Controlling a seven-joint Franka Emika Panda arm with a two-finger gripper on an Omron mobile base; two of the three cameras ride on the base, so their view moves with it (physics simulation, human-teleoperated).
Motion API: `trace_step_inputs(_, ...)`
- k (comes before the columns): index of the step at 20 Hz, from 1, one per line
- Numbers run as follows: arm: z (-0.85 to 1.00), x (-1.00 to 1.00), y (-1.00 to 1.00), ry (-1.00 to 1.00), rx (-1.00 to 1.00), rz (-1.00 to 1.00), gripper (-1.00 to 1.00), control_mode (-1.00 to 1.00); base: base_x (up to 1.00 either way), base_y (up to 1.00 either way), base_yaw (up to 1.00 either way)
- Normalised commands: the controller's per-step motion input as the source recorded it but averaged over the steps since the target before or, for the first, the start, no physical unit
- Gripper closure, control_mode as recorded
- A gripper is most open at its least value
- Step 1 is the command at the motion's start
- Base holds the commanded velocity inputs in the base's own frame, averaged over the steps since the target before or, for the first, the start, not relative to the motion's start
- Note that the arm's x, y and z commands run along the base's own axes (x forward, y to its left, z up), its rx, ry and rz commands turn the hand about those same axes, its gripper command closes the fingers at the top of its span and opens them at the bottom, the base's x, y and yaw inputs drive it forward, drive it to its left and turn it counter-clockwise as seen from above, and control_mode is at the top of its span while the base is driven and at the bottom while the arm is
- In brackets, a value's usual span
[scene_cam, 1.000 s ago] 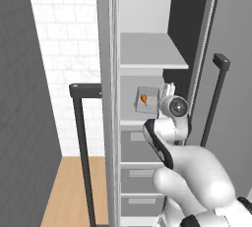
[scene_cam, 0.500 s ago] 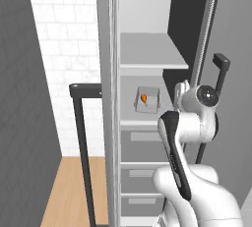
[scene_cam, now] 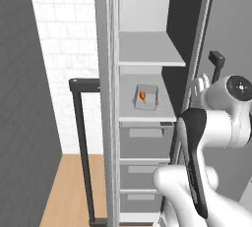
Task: Take the meat container that has the chicken drumstick and place it on the second highest rack of the freezer. Then take the vegetable container that has the garlics and place it on the highest rack of the freezer.
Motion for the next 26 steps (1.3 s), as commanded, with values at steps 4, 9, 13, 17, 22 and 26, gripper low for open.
trace_step_inputs(4,0.0,0.0,0.0,0.0,0.0,0.0,-1.0,1.0,-1.0,-0.81,0.0)
trace_step_inputs(9,0.0,0.0,0.0,0.0,0.0,0.0,-1.0,1.0,-0.66,-1.0,-0.01)
trace_step_inputs(13,0.0,0.0,0.0,0.0,0.0,0.0,-1.0,1.0,-0.48,-1.0,-0.02)
trace_step_inputs(17,0.0,0.0,0.0,0.0,0.0,0.0,-1.0,1.0,-0.25,-1.0,-0.1)
trace_step_inputs(22,0.0,0.0,0.0,0.0,0.0,0.0,-1.0,1.0,-0.31,-1.0,-0.11)
trace_step_inputs(26,0.0,0.0,0.0,0.0,0.0,0.0,-1.0,1.0,-0.1,-1.0,-0.08)
